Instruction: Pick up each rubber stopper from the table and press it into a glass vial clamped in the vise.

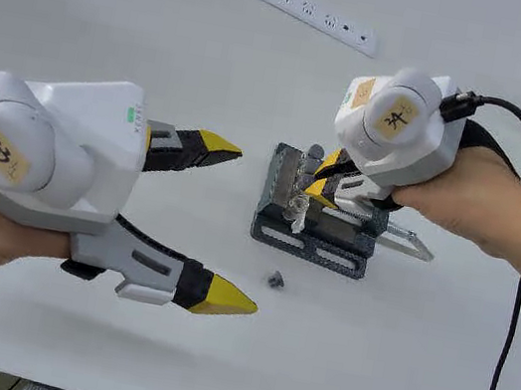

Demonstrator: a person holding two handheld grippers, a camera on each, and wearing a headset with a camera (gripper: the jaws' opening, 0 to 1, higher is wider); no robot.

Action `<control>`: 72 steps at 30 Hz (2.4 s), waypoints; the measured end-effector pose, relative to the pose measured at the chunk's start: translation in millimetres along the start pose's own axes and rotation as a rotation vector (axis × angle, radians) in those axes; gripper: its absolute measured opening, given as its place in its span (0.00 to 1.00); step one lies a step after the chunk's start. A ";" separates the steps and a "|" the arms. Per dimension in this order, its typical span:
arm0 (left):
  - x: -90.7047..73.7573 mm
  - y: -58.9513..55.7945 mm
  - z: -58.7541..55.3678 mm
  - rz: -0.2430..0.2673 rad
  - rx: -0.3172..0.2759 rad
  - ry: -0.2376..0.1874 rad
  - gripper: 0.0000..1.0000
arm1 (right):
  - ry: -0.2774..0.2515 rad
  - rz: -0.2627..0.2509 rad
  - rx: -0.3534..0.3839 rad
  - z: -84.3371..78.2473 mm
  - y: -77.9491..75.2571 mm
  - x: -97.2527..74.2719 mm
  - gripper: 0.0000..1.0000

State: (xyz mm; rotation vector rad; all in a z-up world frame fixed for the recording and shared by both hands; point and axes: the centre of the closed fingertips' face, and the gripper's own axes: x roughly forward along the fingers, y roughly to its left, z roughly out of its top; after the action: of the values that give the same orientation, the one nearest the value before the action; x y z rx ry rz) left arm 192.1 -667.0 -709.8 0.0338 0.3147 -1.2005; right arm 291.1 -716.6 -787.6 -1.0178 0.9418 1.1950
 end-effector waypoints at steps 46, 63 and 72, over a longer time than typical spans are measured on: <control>-3.8 2.8 -4.9 0.010 -0.019 0.002 0.82 | -0.066 0.088 0.108 5.6 -0.1 -5.1 0.01; -2.6 2.5 -4.6 0.006 -0.022 -0.003 0.81 | -0.035 0.127 0.103 5.0 0.8 -4.3 0.01; -1.5 4.3 -2.3 0.006 -0.023 -0.008 0.81 | 0.001 0.134 0.079 4.0 -0.2 -2.9 0.00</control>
State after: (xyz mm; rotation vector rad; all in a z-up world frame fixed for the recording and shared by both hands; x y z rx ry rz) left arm 195.0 -663.6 -712.2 0.0099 0.3214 -1.1911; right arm 291.1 -713.6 -783.6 -0.9036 1.0640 1.2576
